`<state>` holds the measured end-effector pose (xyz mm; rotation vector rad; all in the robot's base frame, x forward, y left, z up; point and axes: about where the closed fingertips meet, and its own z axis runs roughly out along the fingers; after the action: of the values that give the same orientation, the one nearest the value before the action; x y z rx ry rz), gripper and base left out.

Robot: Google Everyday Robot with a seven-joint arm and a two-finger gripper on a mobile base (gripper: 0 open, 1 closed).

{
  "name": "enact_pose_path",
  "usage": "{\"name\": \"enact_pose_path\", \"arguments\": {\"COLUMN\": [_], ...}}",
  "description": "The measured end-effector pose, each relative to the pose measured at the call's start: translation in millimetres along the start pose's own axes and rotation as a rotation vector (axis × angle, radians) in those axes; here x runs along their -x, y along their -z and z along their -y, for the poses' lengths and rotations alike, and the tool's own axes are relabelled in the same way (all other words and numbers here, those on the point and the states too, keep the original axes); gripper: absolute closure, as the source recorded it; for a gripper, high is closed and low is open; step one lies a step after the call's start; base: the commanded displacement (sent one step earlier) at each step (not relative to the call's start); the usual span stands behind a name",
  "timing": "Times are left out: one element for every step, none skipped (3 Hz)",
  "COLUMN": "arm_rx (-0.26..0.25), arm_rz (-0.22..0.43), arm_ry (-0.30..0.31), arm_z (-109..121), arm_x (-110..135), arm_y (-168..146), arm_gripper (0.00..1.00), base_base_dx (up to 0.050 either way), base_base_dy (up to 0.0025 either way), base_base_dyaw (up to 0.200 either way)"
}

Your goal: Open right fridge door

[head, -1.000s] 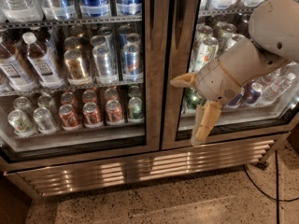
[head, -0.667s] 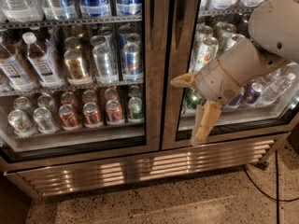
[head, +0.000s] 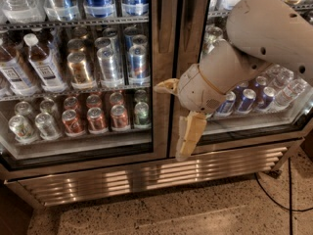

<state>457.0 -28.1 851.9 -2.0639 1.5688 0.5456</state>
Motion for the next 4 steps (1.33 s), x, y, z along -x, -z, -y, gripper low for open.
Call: {"name": "enact_pose_path", "arguments": {"arm_rx": [0.000, 0.038, 0.123, 0.202], "arm_rz": [0.000, 0.117, 0.427, 0.706], "arm_ry": [0.000, 0.042, 0.166, 0.294], "arm_z": [0.0, 0.2, -2.3, -3.2], "arm_x": [0.0, -0.3, 10.9, 13.8], "arm_y": [0.0, -3.1, -0.7, -1.7], "arm_gripper": [0.00, 0.00, 0.00, 0.00], "base_base_dx": [0.000, 0.000, 0.000, 0.000], "base_base_dy": [0.00000, 0.00000, 0.00000, 0.00000], "base_base_dyaw": [0.000, 0.000, 0.000, 0.000]}}
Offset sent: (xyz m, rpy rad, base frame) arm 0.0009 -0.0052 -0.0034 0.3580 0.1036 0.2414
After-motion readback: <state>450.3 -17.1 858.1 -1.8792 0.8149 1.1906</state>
